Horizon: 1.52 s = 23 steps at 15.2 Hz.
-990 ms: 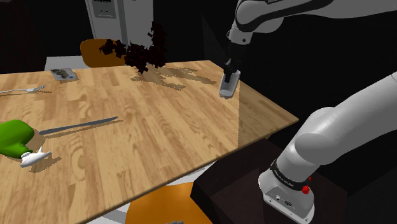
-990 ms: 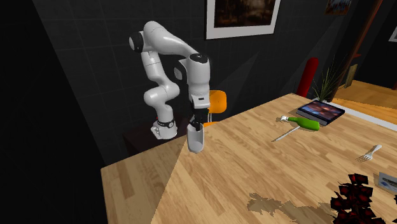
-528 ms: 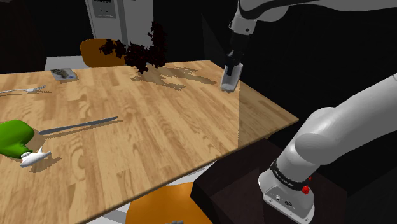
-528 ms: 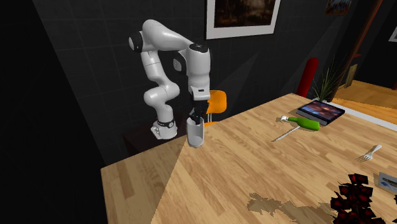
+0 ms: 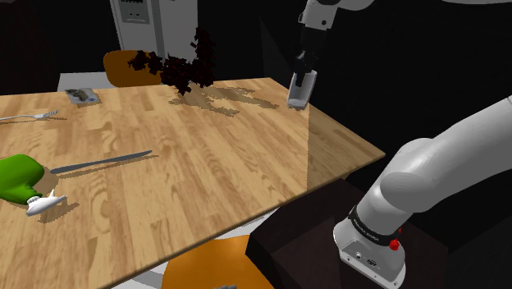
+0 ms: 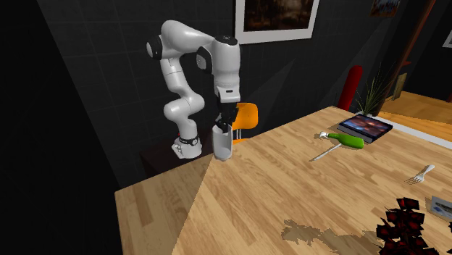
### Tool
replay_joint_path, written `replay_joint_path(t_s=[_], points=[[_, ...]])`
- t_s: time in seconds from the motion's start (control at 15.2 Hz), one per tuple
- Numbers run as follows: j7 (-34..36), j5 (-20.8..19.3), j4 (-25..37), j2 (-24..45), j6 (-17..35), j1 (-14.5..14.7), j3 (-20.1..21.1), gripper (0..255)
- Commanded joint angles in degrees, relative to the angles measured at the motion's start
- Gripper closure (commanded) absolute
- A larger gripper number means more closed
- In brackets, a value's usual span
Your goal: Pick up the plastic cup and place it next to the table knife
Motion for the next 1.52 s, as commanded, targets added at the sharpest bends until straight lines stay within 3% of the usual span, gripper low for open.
replay_joint_path(t_s=[0.0,0.33,0.92,1.45], points=[[0.01,0.03,1.81,-0.01,-1.81,0.02,0.05,255],[0.06,0.11,5.19,0.22,-4.97,0.09,0.14,255],[12.28,4.04,7.36,3.06,-4.02,4.84,8.83,255],[22.94,6.14,13.61,9.51,-3.21,8.79,16.06,255]])
